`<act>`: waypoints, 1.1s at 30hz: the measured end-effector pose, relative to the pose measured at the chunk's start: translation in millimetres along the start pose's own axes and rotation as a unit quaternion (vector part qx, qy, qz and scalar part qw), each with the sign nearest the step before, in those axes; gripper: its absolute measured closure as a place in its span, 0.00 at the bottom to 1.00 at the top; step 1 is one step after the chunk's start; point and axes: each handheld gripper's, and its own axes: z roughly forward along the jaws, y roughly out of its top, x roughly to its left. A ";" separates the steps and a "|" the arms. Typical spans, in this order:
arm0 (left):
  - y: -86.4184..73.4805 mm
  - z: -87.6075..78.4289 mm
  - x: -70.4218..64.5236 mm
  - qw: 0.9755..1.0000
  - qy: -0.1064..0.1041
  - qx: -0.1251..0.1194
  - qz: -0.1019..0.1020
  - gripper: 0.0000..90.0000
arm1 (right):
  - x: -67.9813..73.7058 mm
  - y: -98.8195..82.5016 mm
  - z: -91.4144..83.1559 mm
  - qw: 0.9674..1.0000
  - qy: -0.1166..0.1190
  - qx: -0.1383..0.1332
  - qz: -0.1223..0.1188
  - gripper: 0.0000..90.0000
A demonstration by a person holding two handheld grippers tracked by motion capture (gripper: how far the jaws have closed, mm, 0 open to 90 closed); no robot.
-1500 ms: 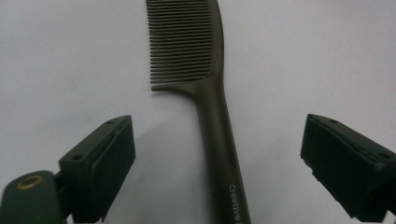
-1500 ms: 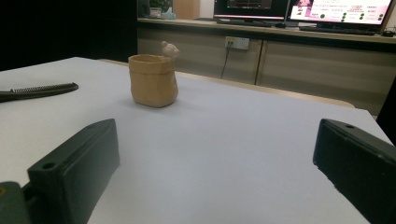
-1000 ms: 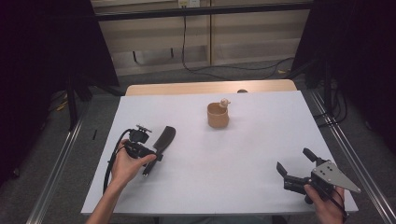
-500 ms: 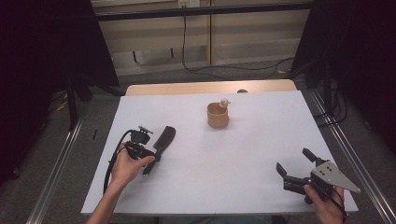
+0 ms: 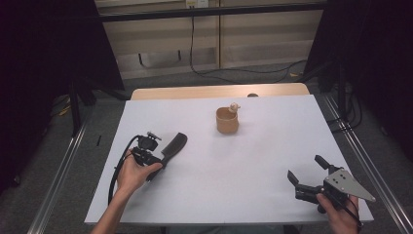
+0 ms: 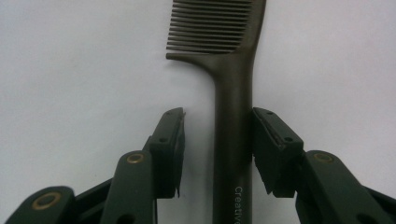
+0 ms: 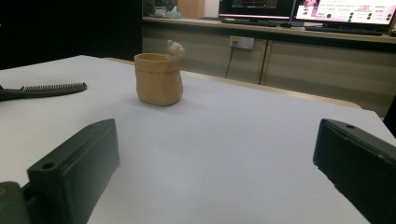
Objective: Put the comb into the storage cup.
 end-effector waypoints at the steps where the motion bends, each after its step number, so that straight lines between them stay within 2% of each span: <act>1: 0.4 0.1 -0.5 1.000 0.001 0.001 0.002 0.62 | -0.1 0.0 0.1 1.000 0.000 0.000 0.000 0.00; 3: 1.5 -0.1 -1.9 1.000 0.011 0.005 0.010 0.62 | -0.2 -0.1 0.3 1.000 0.000 0.001 0.001 0.00; 4: 2.1 0.4 -3.3 1.000 0.010 0.008 0.013 0.62 | -0.3 -0.2 0.4 1.000 0.000 0.002 0.001 0.00; 5: 3.2 -0.3 -2.9 0.999 0.017 0.013 0.027 0.62 | -0.3 -0.2 0.6 1.000 0.000 0.002 0.002 0.00; 7: 3.5 0.6 -4.4 1.000 0.017 0.007 0.021 0.62 | -0.5 -0.3 1.0 1.000 0.000 0.002 0.001 0.00; 10: 3.5 0.3 -3.8 1.000 0.016 0.005 0.026 0.64 | -0.2 -0.3 0.9 1.000 0.002 0.002 0.002 0.00; 13: 4.4 1.5 -2.5 0.999 0.013 -0.008 0.033 0.66 | -0.3 -0.3 1.0 1.000 0.001 0.002 0.002 0.00; 17: 9.3 2.7 -4.3 0.999 0.014 0.005 0.042 0.66 | -0.1 -0.4 1.3 1.000 0.001 0.003 0.002 0.00; 21: 8.8 3.3 -6.2 0.999 0.021 0.004 0.046 0.68 | 0.0 -0.4 1.1 1.000 0.002 0.002 0.002 0.00; 24: 8.3 2.7 -5.5 0.999 0.017 0.003 0.046 0.73 | 0.0 -0.5 1.1 1.000 0.003 0.003 0.002 0.00; 25: 7.9 2.9 -4.8 0.999 0.014 0.002 0.048 0.80 | 0.2 -0.5 1.0 1.000 0.003 0.003 0.002 0.00; 33: 7.7 2.1 -1.7 0.999 0.003 0.002 0.052 0.81 | 0.0 -0.6 1.0 1.000 0.004 0.003 0.001 0.00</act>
